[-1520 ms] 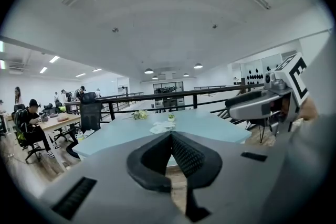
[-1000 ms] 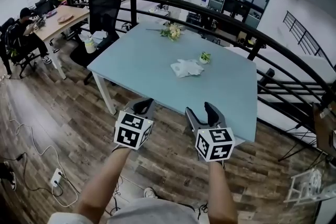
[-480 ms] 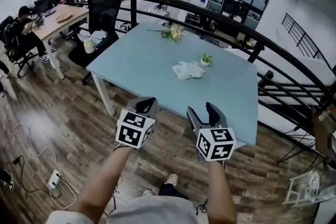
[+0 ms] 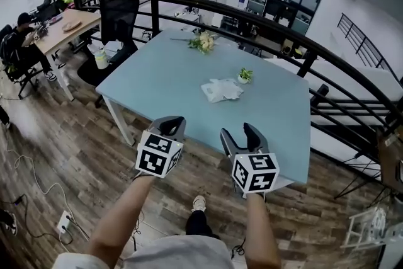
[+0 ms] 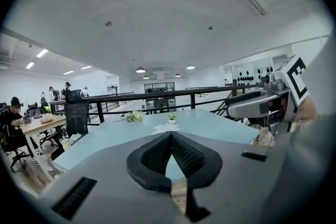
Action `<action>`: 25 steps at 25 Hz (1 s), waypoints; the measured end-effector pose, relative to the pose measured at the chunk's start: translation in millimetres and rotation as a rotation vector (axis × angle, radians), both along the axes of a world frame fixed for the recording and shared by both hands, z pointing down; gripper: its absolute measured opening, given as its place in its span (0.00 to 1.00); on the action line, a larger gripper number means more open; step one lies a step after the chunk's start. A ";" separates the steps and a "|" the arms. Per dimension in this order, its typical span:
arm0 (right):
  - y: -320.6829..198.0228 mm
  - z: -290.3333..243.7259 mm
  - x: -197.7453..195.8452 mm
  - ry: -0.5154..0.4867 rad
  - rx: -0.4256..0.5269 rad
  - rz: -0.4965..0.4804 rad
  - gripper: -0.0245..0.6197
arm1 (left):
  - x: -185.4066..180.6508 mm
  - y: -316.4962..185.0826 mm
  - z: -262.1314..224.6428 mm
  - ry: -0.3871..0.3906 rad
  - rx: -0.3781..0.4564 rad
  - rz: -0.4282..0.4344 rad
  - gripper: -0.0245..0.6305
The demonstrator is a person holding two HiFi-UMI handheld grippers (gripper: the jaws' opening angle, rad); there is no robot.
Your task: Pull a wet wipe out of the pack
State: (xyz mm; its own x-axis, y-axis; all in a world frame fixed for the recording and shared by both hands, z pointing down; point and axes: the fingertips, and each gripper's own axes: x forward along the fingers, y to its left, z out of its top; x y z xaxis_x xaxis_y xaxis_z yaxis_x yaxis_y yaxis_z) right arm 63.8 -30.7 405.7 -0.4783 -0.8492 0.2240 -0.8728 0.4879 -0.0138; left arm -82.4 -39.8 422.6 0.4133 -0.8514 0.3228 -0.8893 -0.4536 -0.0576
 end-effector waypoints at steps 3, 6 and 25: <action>-26.9 7.0 4.1 -0.001 -0.010 0.001 0.46 | 3.7 -27.5 5.7 -0.003 -0.008 0.000 0.03; -56.8 8.8 9.1 -0.001 -0.019 -0.003 0.46 | 9.7 -56.5 6.7 -0.010 -0.015 0.000 0.03; -225.4 12.4 46.0 -0.010 -0.056 -0.032 0.46 | 45.7 -219.5 8.3 -0.034 -0.052 -0.036 0.03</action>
